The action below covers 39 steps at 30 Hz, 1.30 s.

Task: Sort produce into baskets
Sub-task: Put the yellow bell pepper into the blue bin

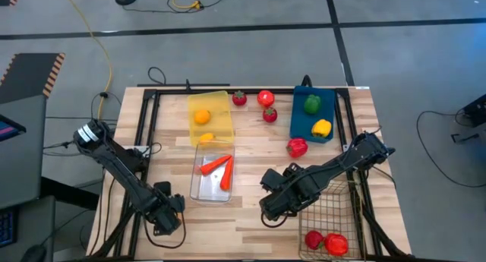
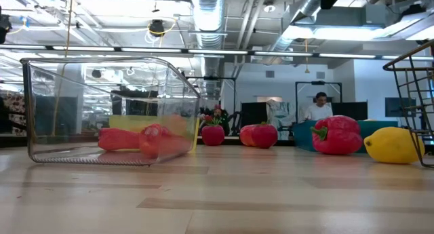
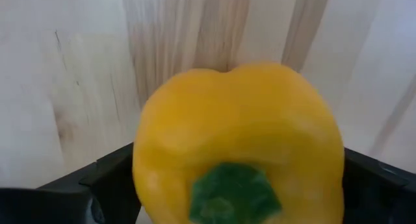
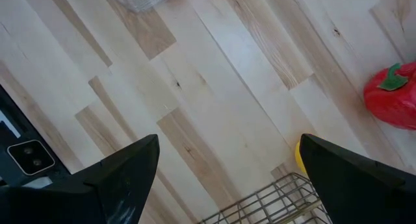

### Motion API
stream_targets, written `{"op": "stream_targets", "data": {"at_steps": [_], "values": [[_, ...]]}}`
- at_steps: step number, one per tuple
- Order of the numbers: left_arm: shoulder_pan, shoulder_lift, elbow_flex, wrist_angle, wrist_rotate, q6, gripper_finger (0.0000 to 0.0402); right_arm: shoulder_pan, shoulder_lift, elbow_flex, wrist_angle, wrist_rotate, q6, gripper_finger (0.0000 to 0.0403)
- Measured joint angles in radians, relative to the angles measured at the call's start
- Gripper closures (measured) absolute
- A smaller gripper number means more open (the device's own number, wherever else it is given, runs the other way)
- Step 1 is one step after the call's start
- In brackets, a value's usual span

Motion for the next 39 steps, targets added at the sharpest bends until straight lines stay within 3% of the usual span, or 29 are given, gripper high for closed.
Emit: {"op": "stream_targets", "data": {"at_steps": [7, 14, 26, 34, 39], "values": [[0.002, -0.009, 0.001, 0.0, -0.003, 0.018, 0.0095, 0.0, 0.0, 0.0, -0.001, -0.001, 0.0, 0.0003], [0.03, -0.055, 0.067, -0.062, -0.008, 0.054, 0.0096, 0.0, 0.0, 0.0, -0.005, -0.005, -0.078, 0.0003], [0.142, -0.168, 0.319, -0.192, -0.042, 0.152, 0.0088, 0.0, -0.002, 0.0, -0.086, -0.006, -0.103, 0.0003], [0.318, -0.172, 0.448, -0.096, -0.296, 0.454, 0.0088, 0.0, -0.003, 0.005, -0.118, -0.007, -0.124, 0.0003], [0.476, -0.172, 0.454, 0.089, -0.265, 0.678, 0.0088, 0.002, -0.038, 0.005, -0.117, -0.016, -0.129, 0.0003]]}}
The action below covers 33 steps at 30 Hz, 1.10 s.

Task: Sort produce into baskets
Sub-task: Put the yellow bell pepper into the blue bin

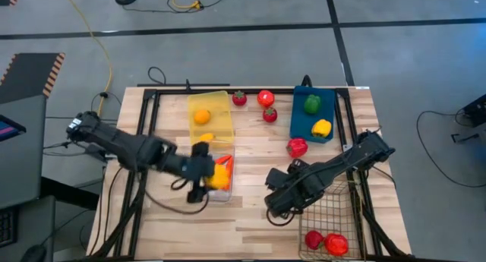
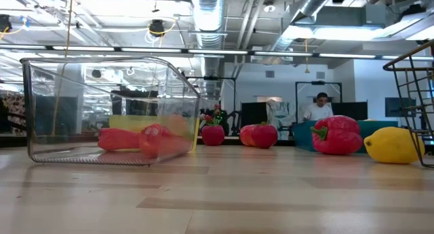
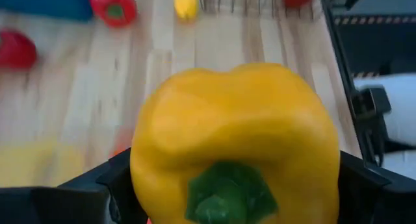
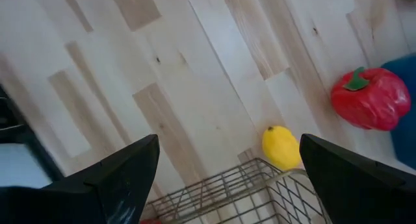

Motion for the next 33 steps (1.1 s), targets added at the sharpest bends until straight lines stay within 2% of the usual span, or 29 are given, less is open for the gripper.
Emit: {"op": "stream_targets", "data": {"at_steps": [6, 14, 19, 25, 29, 33], "values": [[0.192, 0.001, 0.0, 0.188, 0.106, 0.18, 0.0088, 0.012, -0.106, 0.0, 0.006, 0.02, 0.008, 0.0003], [0.386, 0.092, 0.0, 0.562, 0.206, 0.326, 0.0088, -0.005, -0.236, 0.0, 0.011, 0.216, 0.008, 0.0003], [0.473, 0.235, -0.001, 0.786, 0.27, 0.339, 0.0088, -0.04, -0.295, 0.0, 0.008, 0.271, 0.008, 0.0003], [0.554, 0.461, 0.029, 1.058, 0.338, 0.278, 0.0088, -0.086, -0.332, 0.0, 0.008, 0.278, 0.0, 0.0003], [0.587, 0.633, 0.162, 1.072, 0.345, 0.267, 0.0088, -0.116, -0.33, 0.0, 0.007, 0.277, -0.005, 0.0003], [0.603, 0.82, 0.366, 1.054, 0.361, 0.24, 0.0088, -0.138, -0.319, -0.002, 0.009, 0.274, -0.053, 0.0003]]}}
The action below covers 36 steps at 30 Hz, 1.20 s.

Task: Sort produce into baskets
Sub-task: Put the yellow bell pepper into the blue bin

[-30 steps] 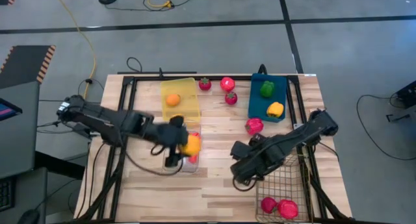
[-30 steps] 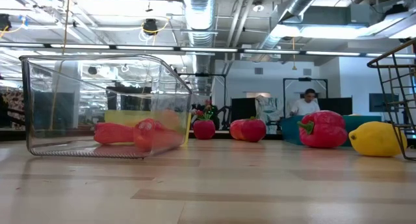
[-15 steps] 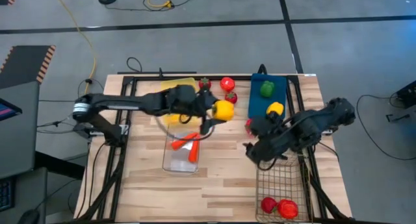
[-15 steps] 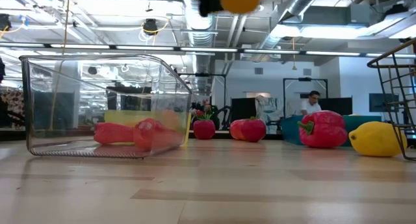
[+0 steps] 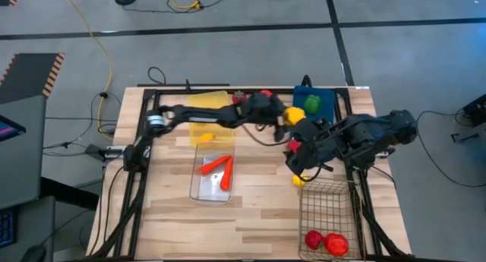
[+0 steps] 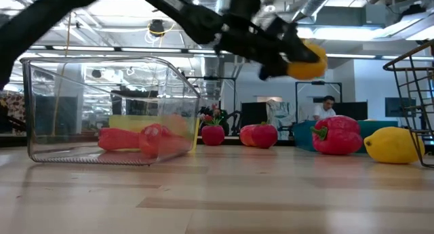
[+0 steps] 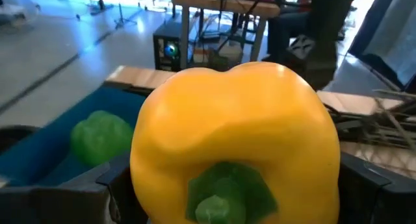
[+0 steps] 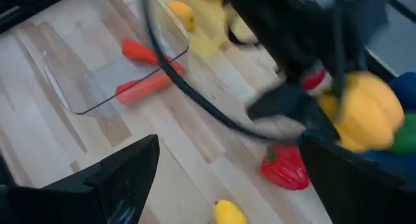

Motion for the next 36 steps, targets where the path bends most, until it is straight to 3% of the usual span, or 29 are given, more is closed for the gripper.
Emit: {"op": "stream_targets", "data": {"at_steps": [8, 12, 19, 28, 36], "values": [[0.005, 0.321, 0.424, -0.135, 0.02, -0.046, 0.0087, -0.042, 0.009, -0.001, 0.002, -0.001, -0.008, 0.0003], [0.005, 0.402, 0.55, -0.231, 0.028, -0.047, 0.0081, -0.048, 0.009, -0.001, 0.001, -0.004, -0.009, 0.0003], [0.005, 0.412, 0.572, -0.28, -0.033, -0.05, 0.007, -0.047, 0.009, -0.001, 0.0, -0.004, -0.01, 0.0003], [0.006, 0.412, 0.572, -0.303, -0.029, -0.044, 0.0068, -0.047, 0.009, -0.001, 0.0, -0.004, -0.01, 0.0003], [0.006, 0.411, 0.572, -0.318, -0.031, 0.001, 0.0026, -0.047, 0.009, -0.001, 0.0, -0.004, -0.008, 0.0003]]}}
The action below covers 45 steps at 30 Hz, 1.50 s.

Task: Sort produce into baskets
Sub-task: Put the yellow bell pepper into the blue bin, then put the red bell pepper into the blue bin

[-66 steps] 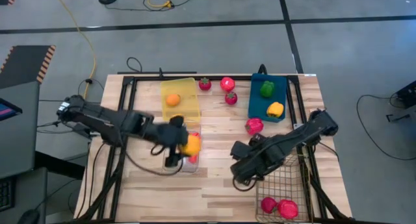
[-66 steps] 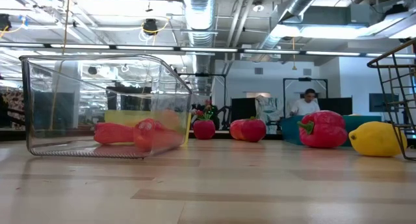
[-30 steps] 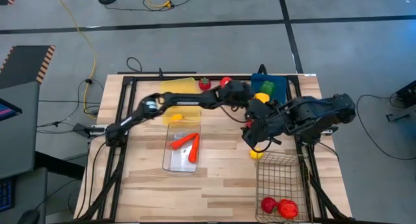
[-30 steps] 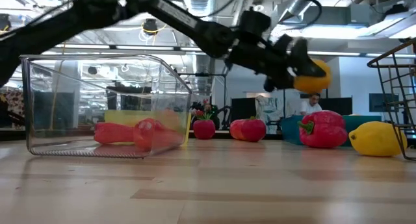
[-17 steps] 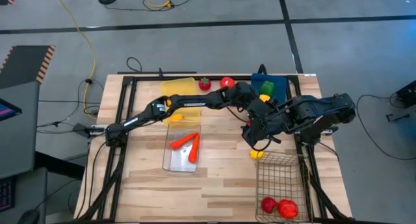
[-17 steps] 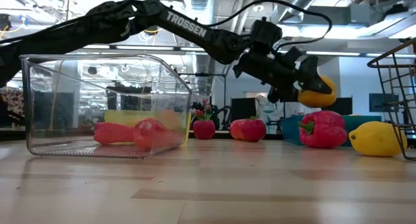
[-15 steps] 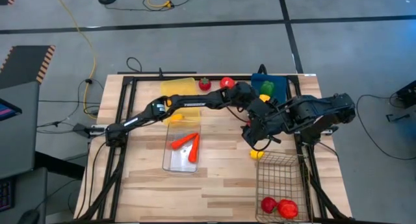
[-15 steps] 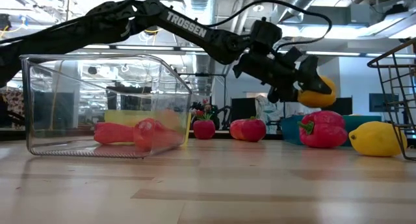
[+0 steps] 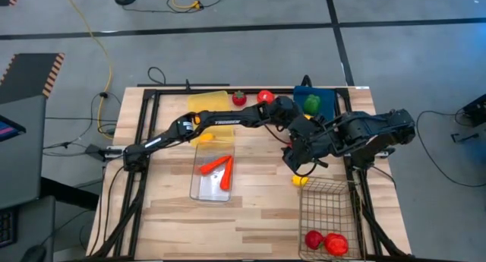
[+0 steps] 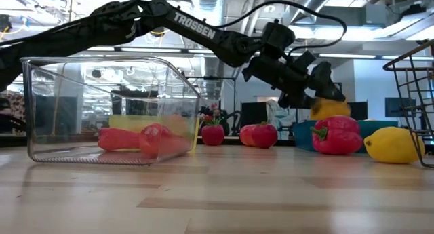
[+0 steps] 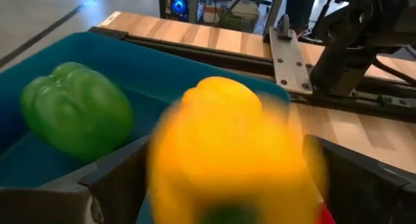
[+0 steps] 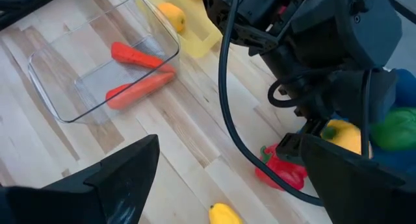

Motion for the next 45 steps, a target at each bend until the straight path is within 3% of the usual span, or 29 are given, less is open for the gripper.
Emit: {"op": "stream_targets", "data": {"at_steps": [8, 15, 26, 34, 40, 45], "values": [[0.01, -0.02, -0.002, -0.076, 0.004, 0.023, 0.0009, 0.0, 0.0, 0.0, -0.002, 0.0, -0.015, 0.0003], [0.044, -0.159, -0.001, -0.334, 0.021, 0.177, 0.001, -0.014, -0.018, 0.0, -0.008, -0.001, -0.037, 0.0003], [0.098, -0.358, 0.0, -0.576, 0.085, 0.302, 0.001, -0.089, -0.098, 0.0, -0.009, 0.035, -0.16, 0.0003], [0.16, -0.457, -0.005, -0.778, 0.233, 0.347, 0.001, -0.149, -0.119, -0.001, -0.01, 0.051, -0.204, 0.0003], [0.191, -0.585, -0.161, -0.771, 0.241, 0.376, 0.001, -0.171, -0.118, -0.001, -0.009, 0.051, -0.255, 0.0003], [0.207, -0.745, -0.409, -0.676, 0.179, 0.369, 0.001, -0.192, -0.118, -0.002, -0.01, 0.051, -0.303, 0.0003]]}}
